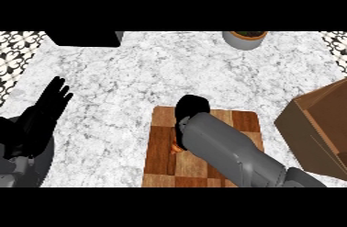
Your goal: Pick the croissant from the cutting board and place it in the cardboard box
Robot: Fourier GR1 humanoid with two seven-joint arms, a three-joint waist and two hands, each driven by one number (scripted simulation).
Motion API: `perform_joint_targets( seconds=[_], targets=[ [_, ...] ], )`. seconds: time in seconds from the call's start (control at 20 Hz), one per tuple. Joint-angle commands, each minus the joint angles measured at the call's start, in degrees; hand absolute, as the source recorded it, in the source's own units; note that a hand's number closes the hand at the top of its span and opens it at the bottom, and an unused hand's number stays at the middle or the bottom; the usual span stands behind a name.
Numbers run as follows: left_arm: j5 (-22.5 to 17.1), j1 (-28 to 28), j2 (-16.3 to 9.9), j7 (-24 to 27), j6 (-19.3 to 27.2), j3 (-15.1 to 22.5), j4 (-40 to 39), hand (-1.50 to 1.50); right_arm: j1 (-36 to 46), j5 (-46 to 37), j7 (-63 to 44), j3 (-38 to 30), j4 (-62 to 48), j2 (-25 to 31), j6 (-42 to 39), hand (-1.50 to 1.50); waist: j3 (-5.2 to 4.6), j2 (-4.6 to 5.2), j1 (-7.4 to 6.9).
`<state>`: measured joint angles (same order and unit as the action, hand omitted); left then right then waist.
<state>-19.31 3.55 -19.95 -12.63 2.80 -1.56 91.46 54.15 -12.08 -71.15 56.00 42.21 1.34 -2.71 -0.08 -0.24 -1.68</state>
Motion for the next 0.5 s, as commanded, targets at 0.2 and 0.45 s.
perform_joint_targets(
  seconds=[0.2,0.45],
  targets=[
    [-0.6,-1.4,-1.1,-1.2,-1.3,-1.6,1.0,0.0,-3.4,-2.2,-11.4,4.2,1.6,-1.3,4.1,1.5,0.07,0.12,0.62],
    [-0.4,-5.3,0.0,1.7,-1.7,-2.9,2.3,0.0,-8.0,-6.0,5.5,0.3,13.5,6.8,7.5,1.5,0.1,-0.23,2.23]
  ],
)
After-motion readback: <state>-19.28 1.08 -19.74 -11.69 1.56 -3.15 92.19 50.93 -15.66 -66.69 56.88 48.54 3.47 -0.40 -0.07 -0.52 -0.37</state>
